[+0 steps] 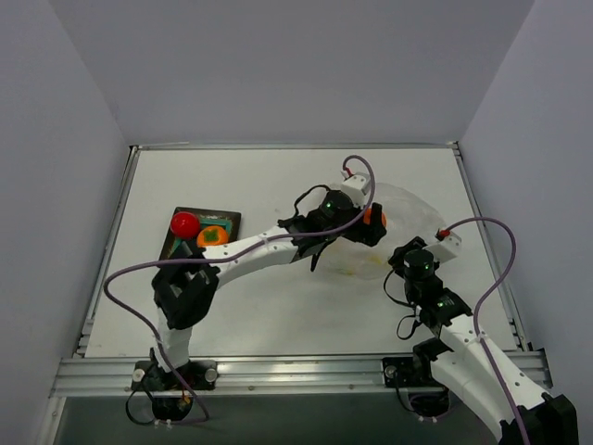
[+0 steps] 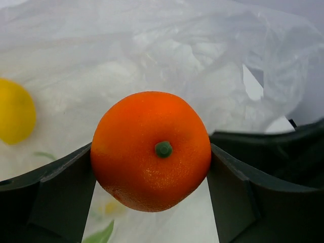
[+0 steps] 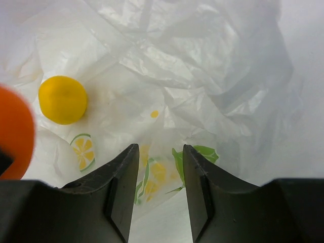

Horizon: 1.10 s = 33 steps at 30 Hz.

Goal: Take the fake fruits out of the plastic bag

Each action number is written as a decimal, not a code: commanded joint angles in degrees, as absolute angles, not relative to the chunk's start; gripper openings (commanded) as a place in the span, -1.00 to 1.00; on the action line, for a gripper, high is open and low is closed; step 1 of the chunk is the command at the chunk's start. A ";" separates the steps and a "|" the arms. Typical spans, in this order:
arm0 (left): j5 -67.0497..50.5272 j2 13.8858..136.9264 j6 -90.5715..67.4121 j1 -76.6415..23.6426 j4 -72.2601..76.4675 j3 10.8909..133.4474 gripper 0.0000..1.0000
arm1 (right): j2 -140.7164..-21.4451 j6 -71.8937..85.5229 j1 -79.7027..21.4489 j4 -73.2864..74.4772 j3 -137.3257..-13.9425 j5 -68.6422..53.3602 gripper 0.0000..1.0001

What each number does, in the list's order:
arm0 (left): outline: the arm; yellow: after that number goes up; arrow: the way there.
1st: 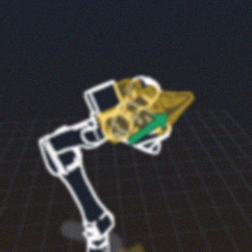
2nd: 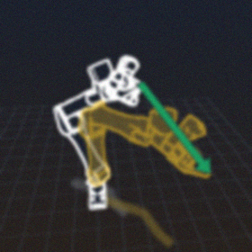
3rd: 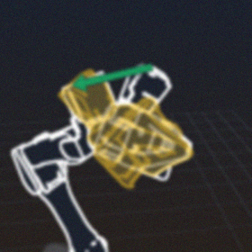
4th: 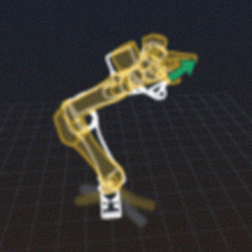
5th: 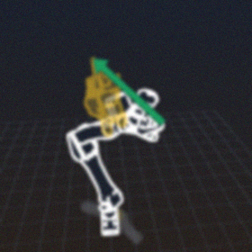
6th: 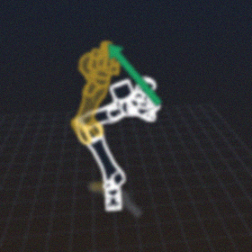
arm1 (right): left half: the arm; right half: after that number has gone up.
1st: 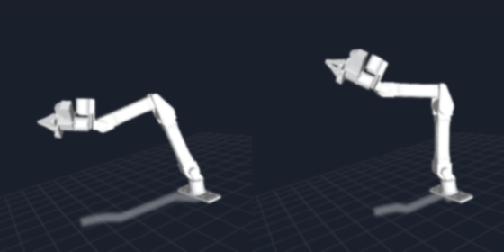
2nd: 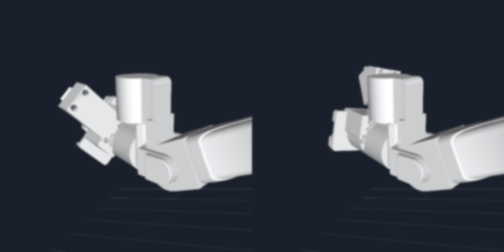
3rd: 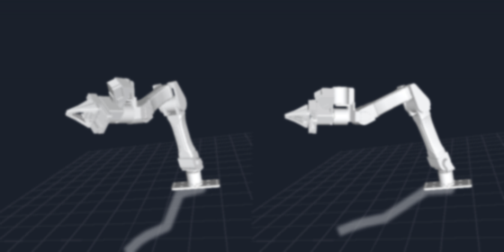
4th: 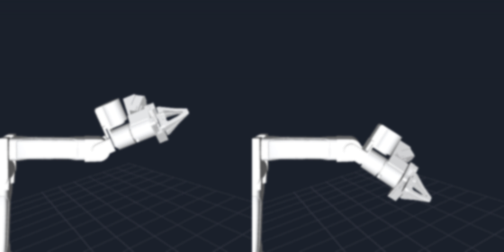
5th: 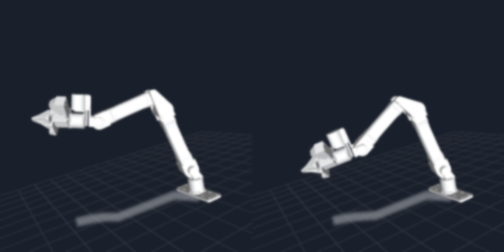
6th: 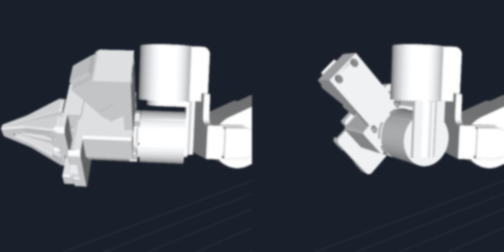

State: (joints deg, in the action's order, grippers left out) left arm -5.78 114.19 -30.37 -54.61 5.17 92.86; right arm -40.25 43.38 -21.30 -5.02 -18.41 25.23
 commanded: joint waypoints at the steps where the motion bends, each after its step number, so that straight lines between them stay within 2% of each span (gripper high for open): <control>1: -6.16 102.59 -30.33 -54.14 11.76 83.79 -0.10 | -39.81 42.63 -20.66 -5.80 -20.13 25.76 -0.28; 6: -1.07 82.30 -26.91 -54.49 10.66 64.13 -0.10 | -40.25 41.14 -20.30 -5.71 -19.16 25.93 -0.27; 10: 17.10 64.48 -29.43 -53.62 -2.16 52.49 -0.11 | -39.73 40.69 -20.13 -6.24 -18.37 24.26 -0.27; 11: 22.01 61.99 -30.84 -51.09 -4.98 50.47 -0.12 | -39.73 40.61 -20.04 -6.76 -17.93 24.17 -0.26; 16: 31.98 47.93 -40.59 -42.03 -20.02 39.31 -0.12 | -39.90 39.73 -19.86 -7.73 -17.58 23.47 -0.26; 20: 29.37 44.74 -42.97 -31.57 -19.96 34.38 -0.12 | -40.43 39.29 -19.69 -8.79 -17.05 22.77 -0.26; 24: 27.51 47.19 -44.73 -22.09 -16.18 32.43 -0.12 | -41.13 39.20 -19.78 -9.75 -16.44 22.32 -0.25; 31: 28.65 55.09 -46.93 -14.69 -9.50 31.38 -0.10 | -41.48 39.11 -19.78 -10.72 -15.91 22.06 -0.24; 33: 28.39 56.86 -47.11 -13.80 -7.65 31.29 -0.05 | -41.66 39.11 -19.69 -10.72 -15.91 22.06 -0.24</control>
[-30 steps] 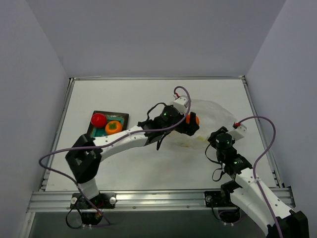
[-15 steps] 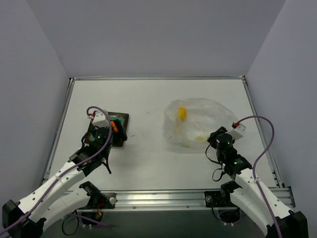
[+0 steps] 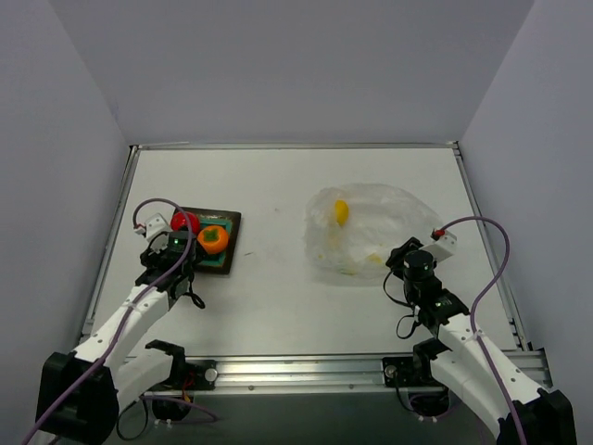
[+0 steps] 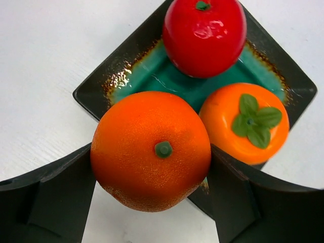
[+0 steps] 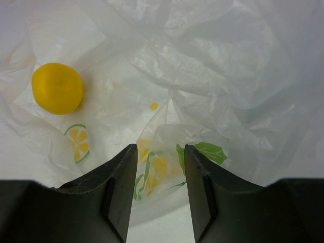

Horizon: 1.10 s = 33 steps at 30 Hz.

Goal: Take the fake fruits out of the plastic bag

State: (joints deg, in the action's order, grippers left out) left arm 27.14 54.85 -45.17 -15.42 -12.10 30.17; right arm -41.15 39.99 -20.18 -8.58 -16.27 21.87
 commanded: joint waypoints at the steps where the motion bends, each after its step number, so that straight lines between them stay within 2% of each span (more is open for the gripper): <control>1: 28.30 58.78 -47.11 -13.36 -6.86 31.29 0.00 | -41.57 39.11 -19.69 -10.81 -15.91 21.97 -0.24; 4: 27.51 62.82 -46.32 -11.69 -4.31 32.16 0.13 | -41.40 39.11 -19.69 -10.90 -15.73 21.97 -0.24; 9: 26.72 67.58 -45.88 -10.02 -1.33 32.96 0.22 | -41.40 39.11 -19.69 -10.99 -15.73 21.88 -0.23; 14: 26.02 68.82 -44.48 -9.93 2.81 32.08 0.70 | -41.66 39.11 -19.69 -11.08 -15.73 21.71 -0.22; 17: 24.97 67.42 -44.39 -9.93 3.33 31.82 0.87 | -41.66 39.20 -19.69 -11.08 -15.73 21.80 -0.21; 20: 24.61 62.94 -44.21 -9.93 4.13 29.80 0.94 | -41.57 39.20 -19.69 -11.16 -15.64 21.88 -0.21; 25: 23.30 54.07 -43.95 -10.81 0.09 30.32 0.93 | -42.10 39.11 -19.69 -11.42 -15.73 21.80 -0.21; 26: 23.38 52.83 -43.95 -13.77 -3.31 30.67 0.89 | -42.01 39.11 -19.69 -11.43 -15.73 21.80 -0.21; 27: 23.99 50.91 -44.03 -16.32 -4.12 31.02 0.76 | -41.92 39.11 -19.69 -11.34 -15.82 21.88 -0.21; 28: 25.30 50.11 -44.21 -19.57 -5.00 31.81 0.61 | -41.92 39.20 -19.60 -11.42 -15.73 21.97 -0.21; 29: 27.49 49.66 -45.25 -27.95 -6.40 32.25 0.50 | -41.84 39.20 -19.60 -11.43 -15.65 21.97 -0.21; 33: 38.04 55.42 -45.18 -47.74 -6.15 36.55 0.26 | -41.75 39.29 -19.51 -11.34 -15.64 22.06 -0.20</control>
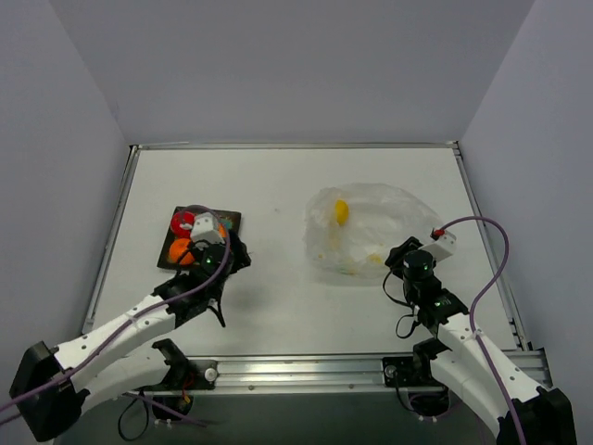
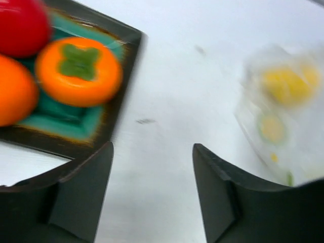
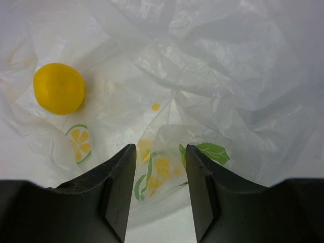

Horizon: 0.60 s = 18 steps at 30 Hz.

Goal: Take the fake fruits out of the plastic bag

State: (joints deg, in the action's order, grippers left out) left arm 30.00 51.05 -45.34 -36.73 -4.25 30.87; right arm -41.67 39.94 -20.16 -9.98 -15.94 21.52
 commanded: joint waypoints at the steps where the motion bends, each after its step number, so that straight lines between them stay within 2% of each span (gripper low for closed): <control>1: 38.67 57.46 -44.39 -50.51 -5.63 38.22 0.19 | -41.57 39.29 -19.60 -11.42 -15.56 21.97 -0.21; 3: 37.98 64.38 -41.23 -56.48 -3.79 44.27 0.16 | -41.48 39.29 -19.51 -11.42 -15.47 22.06 -0.21; 6: 33.08 74.57 -36.75 -59.75 -1.15 54.12 0.08 | -41.40 39.46 -19.51 -11.25 -15.47 22.06 -0.21; 12: 27.95 93.82 -31.73 -63.10 -2.81 75.45 -0.04 | -40.35 39.81 -19.16 -11.08 -15.29 21.97 -0.31; 18: 25.40 107.29 -31.73 -63.54 -5.62 89.71 -0.19 | -39.55 40.08 -18.81 -10.99 -14.85 21.09 -0.42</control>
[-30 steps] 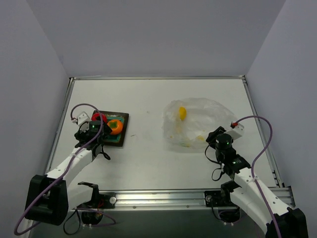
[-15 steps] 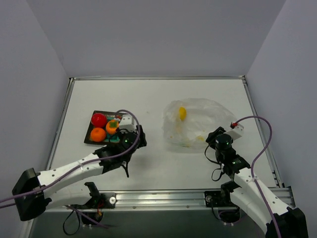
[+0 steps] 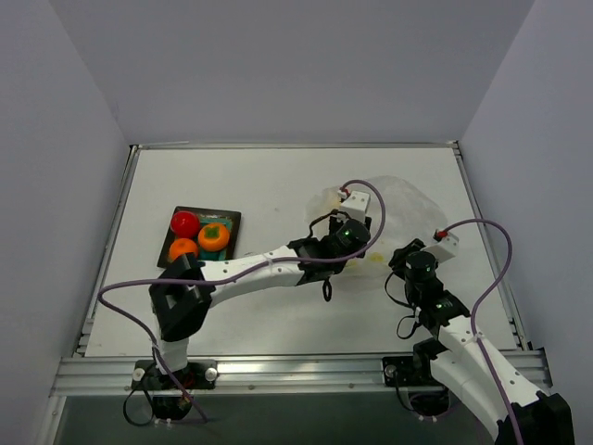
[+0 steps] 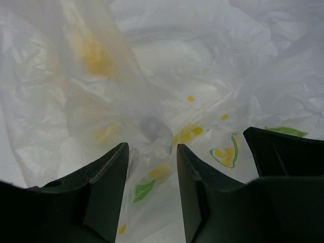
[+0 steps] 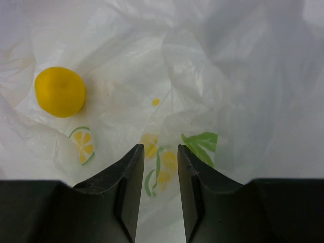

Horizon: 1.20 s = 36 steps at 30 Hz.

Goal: Take the fake fruits out of the plastic bag

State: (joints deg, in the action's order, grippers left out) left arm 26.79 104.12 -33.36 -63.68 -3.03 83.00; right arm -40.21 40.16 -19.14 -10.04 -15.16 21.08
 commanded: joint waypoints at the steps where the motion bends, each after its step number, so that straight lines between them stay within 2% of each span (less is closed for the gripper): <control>1: 25.92 108.88 -31.55 -63.37 -6.58 91.48 -0.19 | -39.55 40.08 -18.63 -11.07 -14.77 21.18 -0.42; 4: 24.35 113.90 -33.13 -61.97 -10.10 98.06 -0.25 | -39.55 40.17 -18.46 -10.99 -14.77 21.10 -0.42; 8: 23.03 114.79 -33.31 -62.49 -9.58 100.10 -0.30 | -39.38 40.17 -18.37 -10.99 -14.77 20.92 -0.42; 9: 26.59 113.22 -32.35 -64.23 -9.15 99.59 -0.30 | -39.55 39.99 -18.37 -10.99 -14.77 20.74 -0.42; 12: 34.08 107.78 -28.31 -67.93 -5.02 94.58 -0.31 | -40.08 39.90 -18.28 -11.07 -15.03 20.48 -0.41; 16: 42.60 100.74 -28.48 -67.77 -2.90 87.03 -0.57 | -40.43 39.73 -18.19 -11.16 -15.12 20.39 -0.40; 20: 43.50 93.72 -31.10 -65.75 -3.78 79.29 -0.59 | -39.73 39.81 -18.11 -10.99 -14.85 20.39 -0.39; 22: 43.51 91.42 -31.55 -64.61 -3.86 74.39 -0.43 | -39.81 39.81 -18.11 -10.99 -14.85 20.39 -0.39; 23: 44.11 89.23 -32.34 -64.08 -4.91 73.31 -0.21 | -39.81 39.73 -18.11 -10.99 -14.85 20.39 -0.39; 25: 44.74 86.76 -33.66 -62.50 -8.15 70.33 0.10 | -39.90 39.73 -18.11 -10.99 -14.85 20.30 -0.39; 26: 43.87 83.88 -34.10 -60.58 -8.78 69.53 0.31 | -39.99 39.73 -18.02 -10.99 -14.94 20.22 -0.39; 27: 43.16 82.46 -34.10 -59.60 -9.31 68.91 0.70 | -40.08 39.73 -18.10 -11.07 -14.94 20.21 -0.39; 29: 42.72 79.64 -32.45 -58.63 -11.42 68.99 0.82 | -40.25 39.64 -18.02 -11.07 -14.94 20.13 -0.39; 31: 42.19 75.95 -30.16 -59.49 -13.26 70.48 0.64 | -40.17 39.64 -18.02 -11.07 -15.03 20.13 -0.38; 34: 41.49 74.09 -27.52 -65.37 -15.20 75.22 0.14 | -40.17 39.64 -17.93 -11.07 -15.03 20.13 -0.38; 36: 39.65 76.63 -27.24 -69.67 -16.34 80.31 0.04 | -40.25 39.81 -18.02 -11.07 -15.03 20.13 -0.38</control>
State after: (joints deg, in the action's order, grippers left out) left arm 41.60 76.86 -29.82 -63.94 -14.72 71.94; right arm -40.16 40.21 -18.35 -10.04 -14.96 19.90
